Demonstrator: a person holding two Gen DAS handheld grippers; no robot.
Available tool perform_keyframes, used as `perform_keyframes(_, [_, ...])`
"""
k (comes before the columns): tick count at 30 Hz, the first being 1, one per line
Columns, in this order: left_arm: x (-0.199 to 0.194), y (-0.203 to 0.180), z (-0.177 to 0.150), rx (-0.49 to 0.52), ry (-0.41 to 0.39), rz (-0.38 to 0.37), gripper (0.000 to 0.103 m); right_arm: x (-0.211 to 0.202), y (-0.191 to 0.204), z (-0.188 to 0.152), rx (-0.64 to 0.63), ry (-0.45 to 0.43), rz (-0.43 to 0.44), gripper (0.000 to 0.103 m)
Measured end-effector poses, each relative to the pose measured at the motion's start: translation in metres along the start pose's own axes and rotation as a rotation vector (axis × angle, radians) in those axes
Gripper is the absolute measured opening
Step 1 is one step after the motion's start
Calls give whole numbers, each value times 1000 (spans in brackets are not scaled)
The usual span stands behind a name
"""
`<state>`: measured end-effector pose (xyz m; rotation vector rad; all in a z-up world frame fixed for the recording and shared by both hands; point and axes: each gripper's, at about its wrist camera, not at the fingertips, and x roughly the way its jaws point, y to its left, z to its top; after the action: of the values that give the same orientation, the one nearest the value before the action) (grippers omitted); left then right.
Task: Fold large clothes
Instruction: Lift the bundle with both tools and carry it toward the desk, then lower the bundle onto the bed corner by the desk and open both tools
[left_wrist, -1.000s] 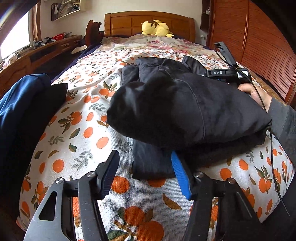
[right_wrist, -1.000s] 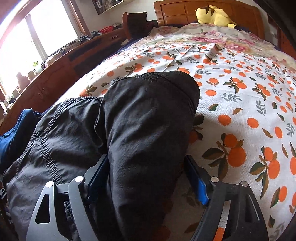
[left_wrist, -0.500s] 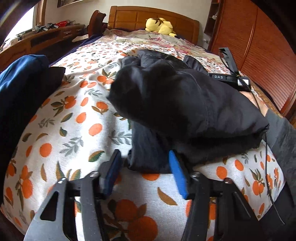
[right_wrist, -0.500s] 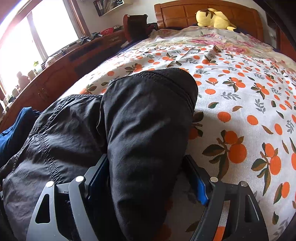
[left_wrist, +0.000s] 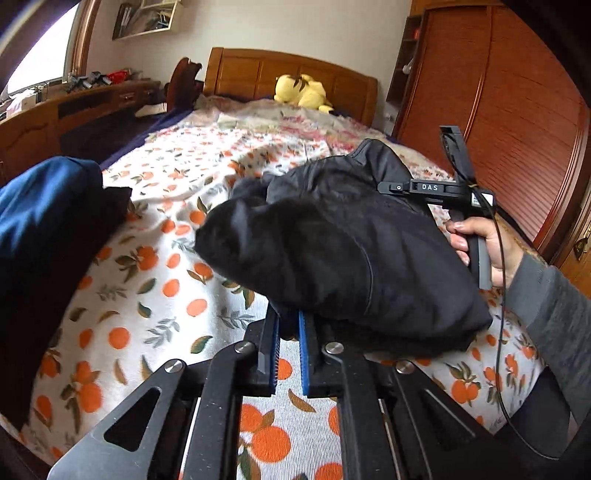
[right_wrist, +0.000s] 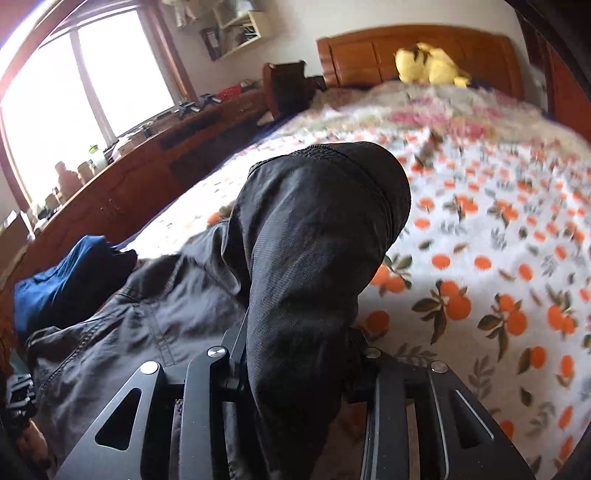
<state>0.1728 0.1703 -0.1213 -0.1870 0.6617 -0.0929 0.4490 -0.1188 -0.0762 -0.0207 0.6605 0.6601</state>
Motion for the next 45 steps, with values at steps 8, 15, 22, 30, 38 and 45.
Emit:
perform_keyframes(8, [-71, 48, 29, -20, -128, 51, 9, -34, 90, 33, -80, -27, 17, 34])
perform_keyframes(15, [-160, 124, 51, -39, -239, 177, 9, -29, 198, 73, -129, -76, 147, 34])
perform_keyframes(22, [-223, 215, 68, -81, -298, 429, 9, 21, 329, 103, -221, -46, 248, 35])
perform_keyframes(30, [-210, 305, 36, -172, -191, 604, 9, 119, 394, 89, -324, 81, 253, 40])
perform_keyframes(38, [-212, 321, 4, -214, -182, 615, 11, 169, 389, 80, -346, 140, 200, 50])
perform_keyframes(45, [-241, 314, 4, -221, -225, 624, 42, 143, 403, 66, -418, 154, 171, 67])
